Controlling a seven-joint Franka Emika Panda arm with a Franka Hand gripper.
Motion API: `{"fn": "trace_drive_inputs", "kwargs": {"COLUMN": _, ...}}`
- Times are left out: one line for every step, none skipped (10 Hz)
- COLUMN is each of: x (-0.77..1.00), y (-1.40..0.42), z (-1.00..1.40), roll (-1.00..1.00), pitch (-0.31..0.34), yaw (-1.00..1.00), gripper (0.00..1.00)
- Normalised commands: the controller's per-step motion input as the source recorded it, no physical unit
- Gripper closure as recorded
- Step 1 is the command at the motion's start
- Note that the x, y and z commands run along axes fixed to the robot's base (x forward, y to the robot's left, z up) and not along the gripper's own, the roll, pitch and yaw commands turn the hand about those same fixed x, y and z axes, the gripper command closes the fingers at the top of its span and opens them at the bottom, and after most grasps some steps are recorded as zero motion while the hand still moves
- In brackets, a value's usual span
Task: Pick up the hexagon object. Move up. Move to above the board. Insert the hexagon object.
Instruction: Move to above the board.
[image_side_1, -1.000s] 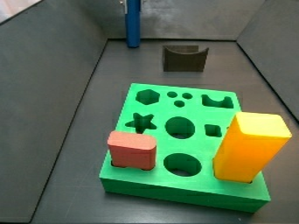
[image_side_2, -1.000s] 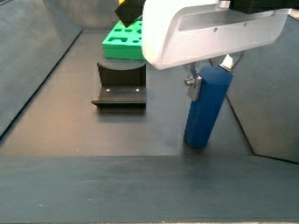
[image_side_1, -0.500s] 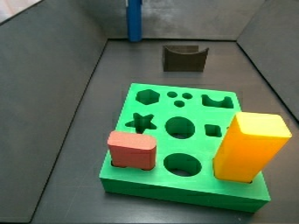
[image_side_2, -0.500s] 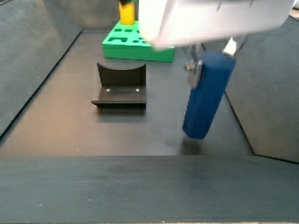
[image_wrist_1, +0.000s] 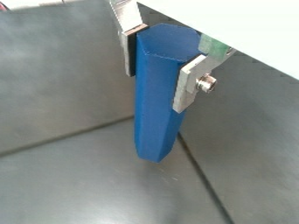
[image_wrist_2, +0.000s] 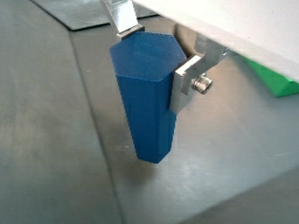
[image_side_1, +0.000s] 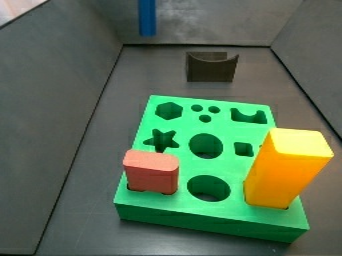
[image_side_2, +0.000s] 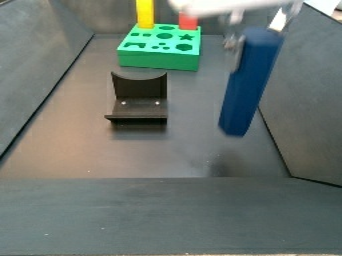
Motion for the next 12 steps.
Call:
{"fn": "trace_drive_inputs", "kwargs": {"x": -0.28, "y": -0.28, "z": 1.0, "roll": 0.04, "pitch": 0.024, "yaw": -0.05, "gripper": 1.0}}
{"fn": "trace_drive_inputs", "kwargs": {"x": -0.24, "y": -0.25, "z": 1.0, "roll": 0.07, "pitch": 0.031, "yaw": -0.02, "gripper": 1.0}}
{"fn": "trace_drive_inputs", "kwargs": {"x": -0.2, "y": -0.21, "z": 1.0, "roll": 0.09, "pitch": 0.046, "yaw": 0.0, "gripper": 1.0}}
{"fn": "trace_drive_inputs", "kwargs": {"x": -0.17, "y": -0.18, "z": 0.96, "roll": 0.09, "pitch": 0.044, "yaw": 0.01, "gripper": 1.0}}
{"fn": "trace_drive_inputs", "kwargs": {"x": -0.13, "y": -0.13, "z": 0.79, "roll": 0.09, "pitch": 0.04, "yaw": 0.01, "gripper": 1.0}}
{"fn": "trace_drive_inputs", "kwargs": {"x": -0.08, "y": -0.07, "z": 0.62, "roll": 0.08, "pitch": 0.042, "yaw": 0.01, "gripper": 1.0}}
{"fn": "trace_drive_inputs", "kwargs": {"x": -0.03, "y": -0.04, "z": 0.4, "roll": 0.08, "pitch": 0.07, "yaw": 0.01, "gripper": 1.0}}
{"fn": "trace_drive_inputs", "kwargs": {"x": -0.01, "y": -0.03, "z": 0.24, "roll": 0.08, "pitch": 0.094, "yaw": 0.02, "gripper": 1.0}}
{"fn": "trace_drive_inputs", "kwargs": {"x": 0.22, "y": -1.0, "z": 0.13, "roll": 0.05, "pitch": 0.112, "yaw": -1.0, "gripper": 1.0}}
{"fn": "trace_drive_inputs", "kwargs": {"x": 0.22, "y": -1.0, "z": 0.12, "roll": 0.05, "pitch": 0.107, "yaw": -1.0, "gripper": 1.0}}
{"fn": "trace_drive_inputs", "kwargs": {"x": 0.22, "y": -1.0, "z": 0.12, "roll": 0.02, "pitch": 0.113, "yaw": -1.0, "gripper": 1.0}}
{"fn": "trace_drive_inputs", "kwargs": {"x": 0.22, "y": -1.0, "z": 0.13, "roll": -0.02, "pitch": 0.117, "yaw": -1.0, "gripper": 1.0}}
